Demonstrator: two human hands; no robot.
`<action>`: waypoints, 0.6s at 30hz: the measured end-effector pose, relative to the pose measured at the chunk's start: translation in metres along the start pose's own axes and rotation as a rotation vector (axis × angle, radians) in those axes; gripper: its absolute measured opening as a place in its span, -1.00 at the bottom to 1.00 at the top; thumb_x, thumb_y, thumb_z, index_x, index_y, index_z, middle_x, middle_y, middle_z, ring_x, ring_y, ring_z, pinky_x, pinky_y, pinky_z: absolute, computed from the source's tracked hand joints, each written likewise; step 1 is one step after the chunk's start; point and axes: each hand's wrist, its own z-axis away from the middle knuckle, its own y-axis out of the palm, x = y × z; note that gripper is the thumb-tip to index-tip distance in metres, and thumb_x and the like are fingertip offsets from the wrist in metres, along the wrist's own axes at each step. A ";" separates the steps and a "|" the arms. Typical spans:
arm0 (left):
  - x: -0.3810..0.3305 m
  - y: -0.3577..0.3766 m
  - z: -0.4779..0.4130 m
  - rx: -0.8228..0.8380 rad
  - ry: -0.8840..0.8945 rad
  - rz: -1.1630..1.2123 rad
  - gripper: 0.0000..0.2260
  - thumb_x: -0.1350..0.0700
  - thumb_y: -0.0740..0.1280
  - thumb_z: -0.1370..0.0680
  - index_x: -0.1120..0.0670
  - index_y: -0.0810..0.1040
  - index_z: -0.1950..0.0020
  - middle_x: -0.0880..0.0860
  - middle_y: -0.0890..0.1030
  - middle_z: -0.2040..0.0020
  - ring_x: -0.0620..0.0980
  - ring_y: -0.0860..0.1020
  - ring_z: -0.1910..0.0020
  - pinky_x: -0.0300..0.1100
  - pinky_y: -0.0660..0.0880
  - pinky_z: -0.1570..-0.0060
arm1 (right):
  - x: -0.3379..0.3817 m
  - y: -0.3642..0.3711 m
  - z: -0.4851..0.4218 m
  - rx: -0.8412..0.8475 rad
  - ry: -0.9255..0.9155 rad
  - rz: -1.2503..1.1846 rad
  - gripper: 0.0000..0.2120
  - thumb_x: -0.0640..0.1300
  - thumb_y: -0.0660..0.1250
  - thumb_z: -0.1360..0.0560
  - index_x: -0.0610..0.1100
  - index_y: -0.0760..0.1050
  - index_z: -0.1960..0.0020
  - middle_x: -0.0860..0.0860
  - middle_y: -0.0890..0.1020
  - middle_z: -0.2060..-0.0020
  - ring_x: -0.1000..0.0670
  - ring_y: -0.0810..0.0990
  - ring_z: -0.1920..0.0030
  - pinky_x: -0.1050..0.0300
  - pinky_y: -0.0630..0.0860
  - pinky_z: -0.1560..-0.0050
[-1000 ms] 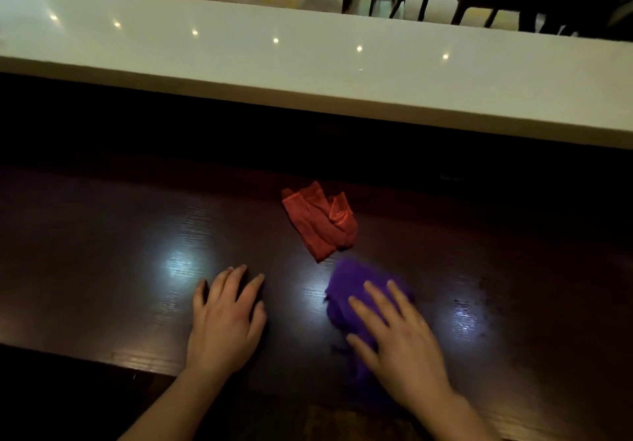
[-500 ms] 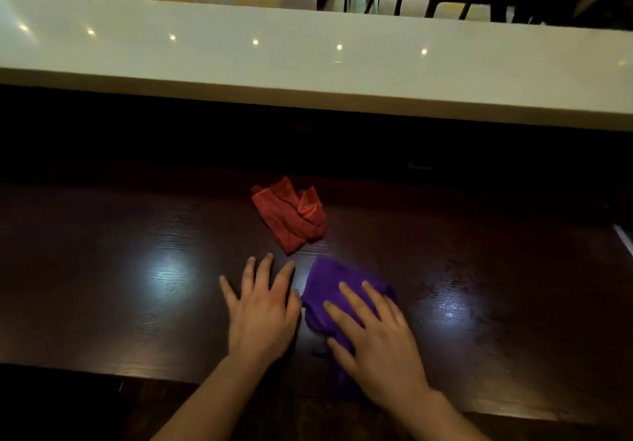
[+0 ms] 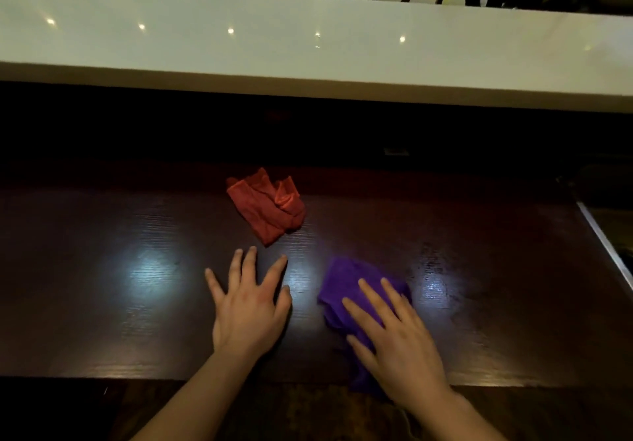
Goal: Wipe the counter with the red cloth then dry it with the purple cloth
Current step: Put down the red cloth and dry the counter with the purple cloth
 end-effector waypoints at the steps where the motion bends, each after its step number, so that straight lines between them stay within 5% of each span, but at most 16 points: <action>1: 0.000 0.000 0.000 -0.003 0.015 -0.001 -0.52 -0.19 0.08 -0.53 -0.22 0.29 -0.46 0.18 0.29 -0.51 0.20 0.12 -0.54 0.47 -0.03 -0.38 | -0.016 -0.002 0.010 0.005 -0.006 0.003 -0.47 0.29 0.08 -0.54 0.22 0.18 -0.49 0.09 0.23 -0.53 -0.10 0.13 -0.55 -0.04 0.18 -0.47; 5: -0.004 -0.002 0.000 0.013 0.066 -0.006 -0.52 -0.21 0.06 -0.54 -0.24 0.29 -0.46 0.14 0.26 -0.54 0.20 0.10 -0.54 0.45 -0.04 -0.40 | -0.074 -0.021 -0.024 -0.032 0.181 0.076 -0.49 0.25 0.12 -0.55 0.13 0.31 -0.47 -0.01 0.30 -0.51 -0.14 0.14 -0.54 -0.04 0.15 -0.52; 9: -0.011 -0.009 0.004 0.015 0.135 -0.009 -0.53 -0.18 0.06 -0.54 -0.21 0.35 -0.46 0.13 0.31 -0.52 0.21 0.16 -0.53 0.41 0.03 -0.41 | -0.076 -0.034 -0.087 0.006 0.424 0.026 -0.48 0.26 0.11 -0.56 0.20 0.21 -0.49 0.03 0.18 -0.56 -0.18 0.04 -0.56 -0.09 0.07 -0.52; 14: -0.015 -0.014 0.005 0.013 0.233 -0.033 -0.53 -0.16 0.07 -0.54 -0.16 0.41 -0.44 0.15 0.37 -0.49 0.25 0.24 -0.50 0.40 0.14 -0.39 | -0.021 -0.006 0.003 -0.044 0.153 -0.001 -0.51 0.30 0.07 -0.54 0.26 0.24 -0.45 0.08 0.26 -0.52 -0.17 0.14 -0.53 -0.15 0.19 -0.47; 18: -0.021 -0.014 0.001 0.019 0.248 -0.033 -0.54 -0.20 0.03 -0.58 -0.17 0.39 -0.44 0.12 0.37 -0.49 0.22 0.24 -0.49 0.40 0.14 -0.39 | -0.066 -0.014 0.045 -0.007 0.088 0.021 -0.52 0.28 0.07 -0.56 0.21 0.28 -0.45 0.07 0.31 -0.50 -0.11 0.18 -0.53 -0.10 0.22 -0.46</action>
